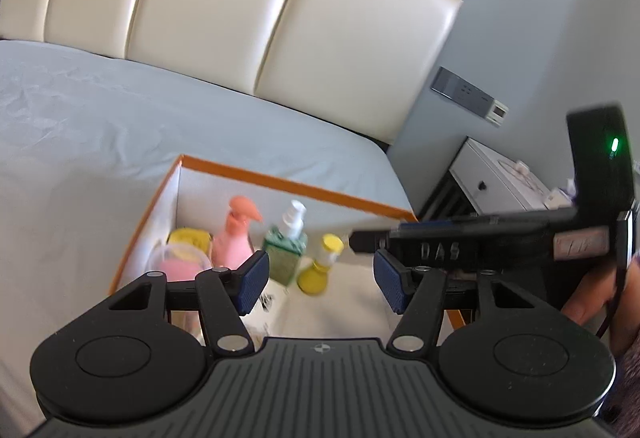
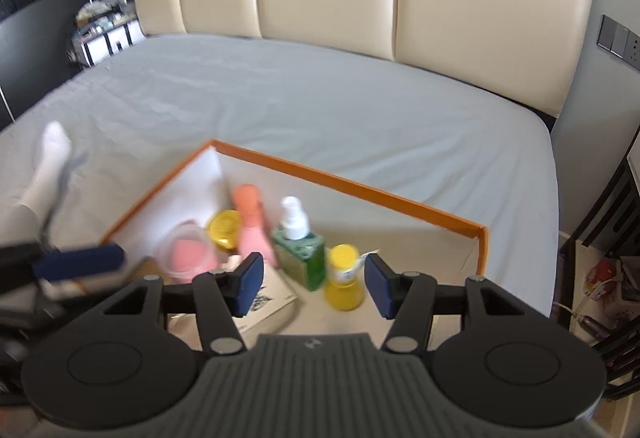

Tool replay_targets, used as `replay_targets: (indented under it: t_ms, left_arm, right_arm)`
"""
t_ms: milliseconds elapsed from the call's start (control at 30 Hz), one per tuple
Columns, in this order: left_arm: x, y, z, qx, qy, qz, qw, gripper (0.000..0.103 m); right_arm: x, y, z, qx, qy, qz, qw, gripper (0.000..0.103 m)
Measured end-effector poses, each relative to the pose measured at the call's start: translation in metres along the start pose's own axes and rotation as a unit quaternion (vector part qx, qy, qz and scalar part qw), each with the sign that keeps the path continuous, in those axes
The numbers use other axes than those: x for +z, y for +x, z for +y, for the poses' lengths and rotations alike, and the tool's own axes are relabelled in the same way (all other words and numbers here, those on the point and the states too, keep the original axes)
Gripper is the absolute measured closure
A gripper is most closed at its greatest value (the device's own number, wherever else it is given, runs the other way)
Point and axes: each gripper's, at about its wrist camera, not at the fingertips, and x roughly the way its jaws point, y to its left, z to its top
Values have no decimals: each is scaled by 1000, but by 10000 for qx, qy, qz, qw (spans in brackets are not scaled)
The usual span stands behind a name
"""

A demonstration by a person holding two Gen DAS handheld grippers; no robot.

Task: Organize rigid objects
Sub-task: 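Open both tools releasing the spray bottle and yellow tube and withdraw, then move both tools down to the white jar and red-white mint tin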

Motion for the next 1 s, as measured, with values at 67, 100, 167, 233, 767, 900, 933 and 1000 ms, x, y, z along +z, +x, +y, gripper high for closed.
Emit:
replay_targets:
  t_ms: [67, 100, 167, 233, 767, 900, 933, 1000]
  left_arm:
    - [-6, -8, -6, -30, 39, 32, 10000, 34]
    - [-9, -11, -8, -51, 28, 51, 10000, 34]
    - [-15, -17, -11, -100, 10, 93, 9999, 34]
    - [-19, -21, -14, -137, -18, 149, 9998, 34]
    - [-93, -1, -42, -538, -134, 1530, 9867, 35]
    - [-112, 11, -55, -234, 373, 1737, 9838, 35]
    - [-116, 13, -55, -174, 350, 1790, 9831, 35]
    - [-122, 19, -54, -58, 212, 1876, 9820, 35]
  right_arm:
    - [-6, -16, 5, 31, 42, -74, 10000, 47]
    - [-14, -27, 7, 48, 19, -112, 9999, 47]
    - [-22, -43, 13, 2, -64, -187, 9998, 48]
    - [-30, -56, 18, -75, -154, -229, 9996, 48]
    - [-121, -95, -9, -300, 683, 692, 9948, 58]
    - [-143, -82, -20, -273, 1035, 1261, 9862, 59]
    - [-147, -79, -23, -227, 1149, 1390, 9833, 59]
    - [-153, -73, -27, -161, 1313, 1569, 9787, 59]
